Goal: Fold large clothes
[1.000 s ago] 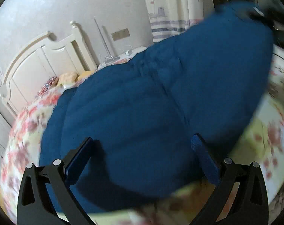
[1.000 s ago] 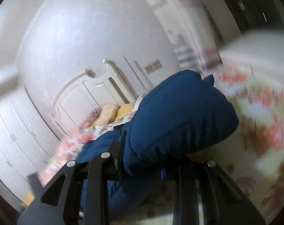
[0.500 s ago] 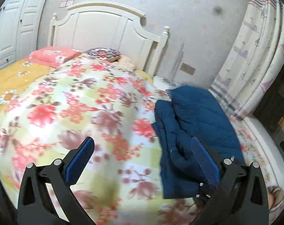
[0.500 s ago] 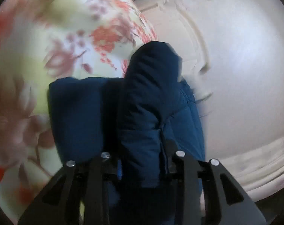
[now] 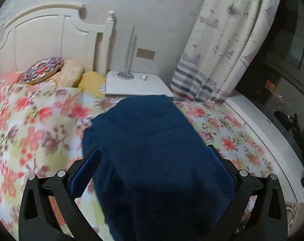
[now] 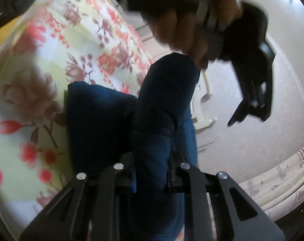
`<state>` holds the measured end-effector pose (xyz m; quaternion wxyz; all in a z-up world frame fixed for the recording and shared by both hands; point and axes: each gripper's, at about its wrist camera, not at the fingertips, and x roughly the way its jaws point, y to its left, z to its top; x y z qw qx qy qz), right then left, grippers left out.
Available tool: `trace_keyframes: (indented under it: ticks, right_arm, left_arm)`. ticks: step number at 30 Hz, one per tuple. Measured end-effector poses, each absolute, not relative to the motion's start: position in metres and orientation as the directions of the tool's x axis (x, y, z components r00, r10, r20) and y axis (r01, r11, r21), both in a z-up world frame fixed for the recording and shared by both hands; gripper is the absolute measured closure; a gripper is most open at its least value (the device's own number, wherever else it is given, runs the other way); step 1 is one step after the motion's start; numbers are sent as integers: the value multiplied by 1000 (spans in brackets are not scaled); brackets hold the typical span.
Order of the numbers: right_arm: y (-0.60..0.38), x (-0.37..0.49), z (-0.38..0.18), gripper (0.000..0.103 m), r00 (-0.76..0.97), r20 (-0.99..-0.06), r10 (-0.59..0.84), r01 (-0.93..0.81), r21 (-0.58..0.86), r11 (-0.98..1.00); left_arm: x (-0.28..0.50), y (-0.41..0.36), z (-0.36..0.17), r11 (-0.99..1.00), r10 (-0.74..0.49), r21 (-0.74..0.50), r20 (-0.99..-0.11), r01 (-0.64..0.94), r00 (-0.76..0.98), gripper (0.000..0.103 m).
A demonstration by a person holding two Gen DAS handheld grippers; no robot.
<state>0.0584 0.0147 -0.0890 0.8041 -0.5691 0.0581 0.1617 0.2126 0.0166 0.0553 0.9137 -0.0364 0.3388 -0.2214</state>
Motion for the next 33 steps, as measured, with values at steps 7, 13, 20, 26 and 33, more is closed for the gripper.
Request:
trace_keyframes:
  ticks: [7,13,20,26,33]
  right_arm:
    - [40,63,-123,76,949,-271,161,-303,-925,230]
    - [34,38,-110,49,940,-285,186,-325,-916,236]
    - [-20,68,-4,69,763,-501,409,-609,-342,716]
    - [27,85,-63,68,800,-533,276,-562,-504,656]
    - [-28,88,3,71,645,-616,452,-710,-265,652]
  left_arm:
    - [243,-8,31,937,-302,-89,-694,338,654,4]
    - [263,-3,-30,946,-217,15,-713,324,667,4]
    - [260,42,-58,927,-374,-226,-630,300,680,4]
    - [254,35,-60,936,-348,-178,-613,305,710,4]
    - [253,36,-60,939,-340,-181,-609,293,717,4]
